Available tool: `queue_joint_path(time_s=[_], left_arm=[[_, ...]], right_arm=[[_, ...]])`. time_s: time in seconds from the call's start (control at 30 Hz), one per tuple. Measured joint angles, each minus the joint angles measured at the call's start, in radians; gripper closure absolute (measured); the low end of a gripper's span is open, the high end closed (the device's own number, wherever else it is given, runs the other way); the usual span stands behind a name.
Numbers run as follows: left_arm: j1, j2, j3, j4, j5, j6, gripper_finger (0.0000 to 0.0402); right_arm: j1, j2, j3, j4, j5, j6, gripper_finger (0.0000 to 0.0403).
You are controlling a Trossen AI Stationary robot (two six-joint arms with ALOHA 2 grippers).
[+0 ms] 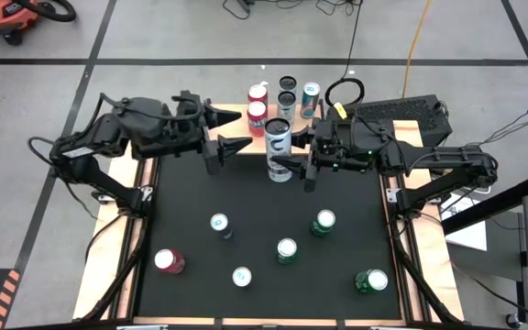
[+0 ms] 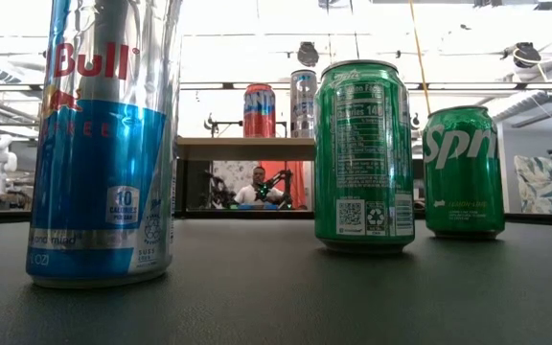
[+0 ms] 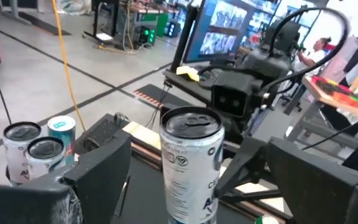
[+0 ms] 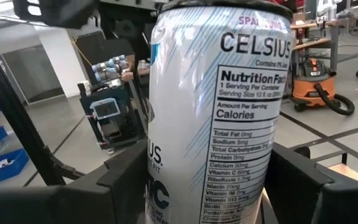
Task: Place canned beverage on shelf
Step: Put the white soda can on the shelf aligned with the other white soda can
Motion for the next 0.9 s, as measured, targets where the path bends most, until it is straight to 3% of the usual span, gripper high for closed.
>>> queue_joint_path(time_s=[0.27,0.53,0.73,0.9], left_arm=[[0.077,0.011,-0.001,-0.027,0.069,0.006,0.0024],[0.171,0.006,-0.001,0.017,0.334,0.006,0.0024],[0.201,0.023,-0.001,0.096,0.445,0.004,0.0024],[0.204,0.051,-0.001,0.101,0.435,-0.002,0.0024]], right_arm=[[-0.013,-0.001,0.0,0.016,-0.021,-0.006,0.0152],[-0.029,-0.004,0.0,0.061,-0.094,-0.018,0.0152],[-0.05,-0.004,0.0,0.091,-0.117,-0.019,0.0166],[-0.066,-0.005,0.0,0.136,-0.136,-0.025,0.0169]])
